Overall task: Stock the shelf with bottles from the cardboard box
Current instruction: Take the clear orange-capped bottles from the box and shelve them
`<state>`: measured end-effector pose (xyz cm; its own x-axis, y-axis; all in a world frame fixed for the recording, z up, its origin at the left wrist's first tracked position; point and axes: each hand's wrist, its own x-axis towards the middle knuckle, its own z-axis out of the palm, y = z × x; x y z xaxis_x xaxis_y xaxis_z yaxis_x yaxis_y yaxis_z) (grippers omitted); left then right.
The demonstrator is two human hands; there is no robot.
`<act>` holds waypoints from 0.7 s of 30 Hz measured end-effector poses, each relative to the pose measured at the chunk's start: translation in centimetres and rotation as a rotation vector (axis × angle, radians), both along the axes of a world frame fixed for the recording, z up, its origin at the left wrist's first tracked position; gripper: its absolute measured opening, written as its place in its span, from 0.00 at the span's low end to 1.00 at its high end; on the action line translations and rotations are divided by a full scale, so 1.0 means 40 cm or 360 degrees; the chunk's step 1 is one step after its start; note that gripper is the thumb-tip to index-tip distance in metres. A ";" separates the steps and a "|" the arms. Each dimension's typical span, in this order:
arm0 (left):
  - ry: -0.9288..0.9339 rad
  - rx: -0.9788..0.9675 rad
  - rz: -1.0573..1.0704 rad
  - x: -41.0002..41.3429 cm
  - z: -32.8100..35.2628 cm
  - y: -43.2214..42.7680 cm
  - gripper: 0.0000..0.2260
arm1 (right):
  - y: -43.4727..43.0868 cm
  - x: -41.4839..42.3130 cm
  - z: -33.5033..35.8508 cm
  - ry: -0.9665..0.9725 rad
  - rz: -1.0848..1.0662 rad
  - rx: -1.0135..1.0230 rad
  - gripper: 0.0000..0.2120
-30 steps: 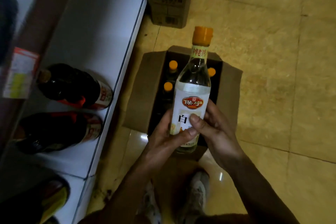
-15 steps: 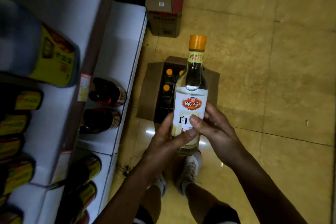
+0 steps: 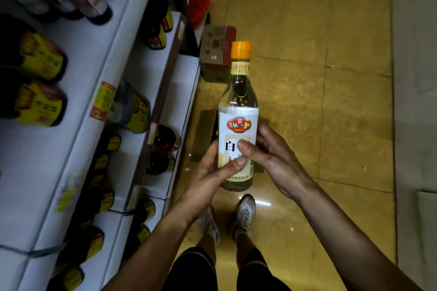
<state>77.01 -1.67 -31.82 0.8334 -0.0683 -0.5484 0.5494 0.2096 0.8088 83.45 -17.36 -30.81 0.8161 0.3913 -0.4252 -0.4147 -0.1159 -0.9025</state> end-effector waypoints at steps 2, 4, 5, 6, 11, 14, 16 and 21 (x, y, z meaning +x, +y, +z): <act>-0.0028 0.0003 0.0043 -0.007 0.056 0.000 0.27 | 0.004 -0.002 0.063 -0.0017 0.0019 0.0024 0.24; -0.0062 0.0014 0.0058 -0.014 0.107 0.001 0.28 | 0.007 -0.004 0.119 -0.0058 0.0032 0.0027 0.25; -0.0079 0.0019 0.0067 -0.016 0.128 0.000 0.28 | 0.007 -0.004 0.141 -0.0084 0.0040 0.0022 0.25; -0.0099 0.0034 0.0073 -0.019 0.150 0.001 0.28 | 0.009 -0.005 0.165 -0.0113 0.0050 0.0022 0.25; -0.0238 0.0099 0.0125 -0.034 0.259 0.001 0.24 | 0.009 -0.013 0.270 -0.0265 0.0113 0.0062 0.27; -0.0336 0.0116 0.0155 -0.038 0.328 0.006 0.22 | 0.012 -0.008 0.343 -0.0381 0.0167 0.0110 0.26; -0.0404 0.0120 0.0170 -0.038 0.372 0.009 0.23 | 0.016 -0.002 0.393 -0.0446 0.0207 0.0149 0.26; -0.0607 0.0130 0.0289 -0.041 0.466 0.021 0.21 | 0.046 0.011 0.506 -0.0624 0.0357 0.0195 0.27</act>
<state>75.35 -0.81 -13.20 0.9720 0.1289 -0.1963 0.1681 0.2018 0.9649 83.89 -15.54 -10.56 0.7956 0.6044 -0.0417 -0.0167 -0.0468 -0.9988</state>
